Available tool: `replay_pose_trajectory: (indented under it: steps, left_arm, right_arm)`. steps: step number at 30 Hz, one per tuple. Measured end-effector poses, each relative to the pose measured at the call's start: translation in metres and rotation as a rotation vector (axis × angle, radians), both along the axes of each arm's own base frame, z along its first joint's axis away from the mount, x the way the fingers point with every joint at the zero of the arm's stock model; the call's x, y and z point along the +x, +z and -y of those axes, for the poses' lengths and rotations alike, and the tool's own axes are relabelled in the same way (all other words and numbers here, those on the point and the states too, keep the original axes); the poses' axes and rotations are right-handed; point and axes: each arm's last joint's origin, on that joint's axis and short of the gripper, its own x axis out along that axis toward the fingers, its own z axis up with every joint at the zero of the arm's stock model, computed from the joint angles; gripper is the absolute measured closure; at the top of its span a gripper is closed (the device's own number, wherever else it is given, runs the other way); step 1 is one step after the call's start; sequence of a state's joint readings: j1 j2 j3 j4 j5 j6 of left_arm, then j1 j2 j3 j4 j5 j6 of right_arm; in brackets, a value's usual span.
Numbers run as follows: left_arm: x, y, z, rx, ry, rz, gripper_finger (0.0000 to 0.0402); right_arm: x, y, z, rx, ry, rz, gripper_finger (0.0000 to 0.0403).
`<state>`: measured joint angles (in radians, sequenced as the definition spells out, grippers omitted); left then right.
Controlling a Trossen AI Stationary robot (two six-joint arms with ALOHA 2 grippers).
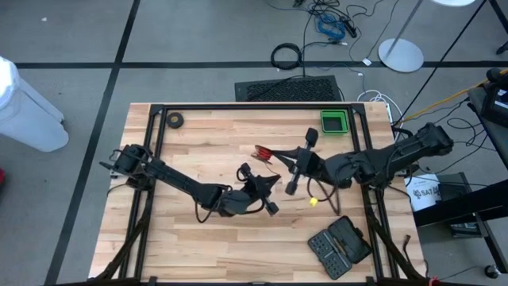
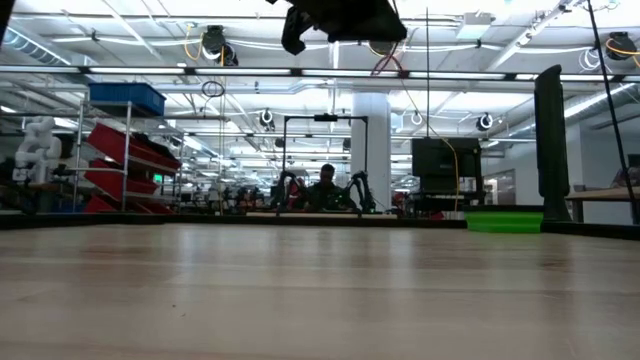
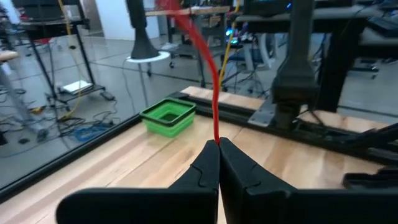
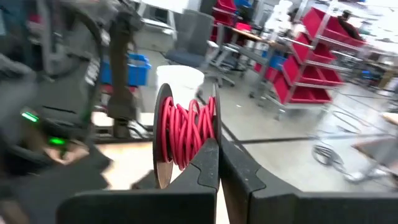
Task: Coil cords
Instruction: Coil the red wire into the spool
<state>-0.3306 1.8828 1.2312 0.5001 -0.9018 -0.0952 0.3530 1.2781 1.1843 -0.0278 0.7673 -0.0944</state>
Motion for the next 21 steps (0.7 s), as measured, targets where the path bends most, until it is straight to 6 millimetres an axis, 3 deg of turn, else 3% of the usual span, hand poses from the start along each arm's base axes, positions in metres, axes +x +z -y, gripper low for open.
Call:
replay_pose_trajectory:
  steps: [8,15,21]
  left_arm:
    - [0.000,0.006,0.003,0.024,-0.020,0.036,0.0400]
    - [0.000,0.007,0.004,0.061,-0.027,0.013,0.0400]
    - [0.003,0.026,0.017,0.113,-0.096,0.027,0.0400]
  right_arm:
    - [0.017,-0.018,-0.002,-0.039,-0.115,-0.059,0.0403]
    - [0.018,-0.020,-0.002,-0.060,-0.131,-0.071,0.0403]
    - [0.017,-0.022,-0.001,-0.079,-0.132,-0.101,0.0403]
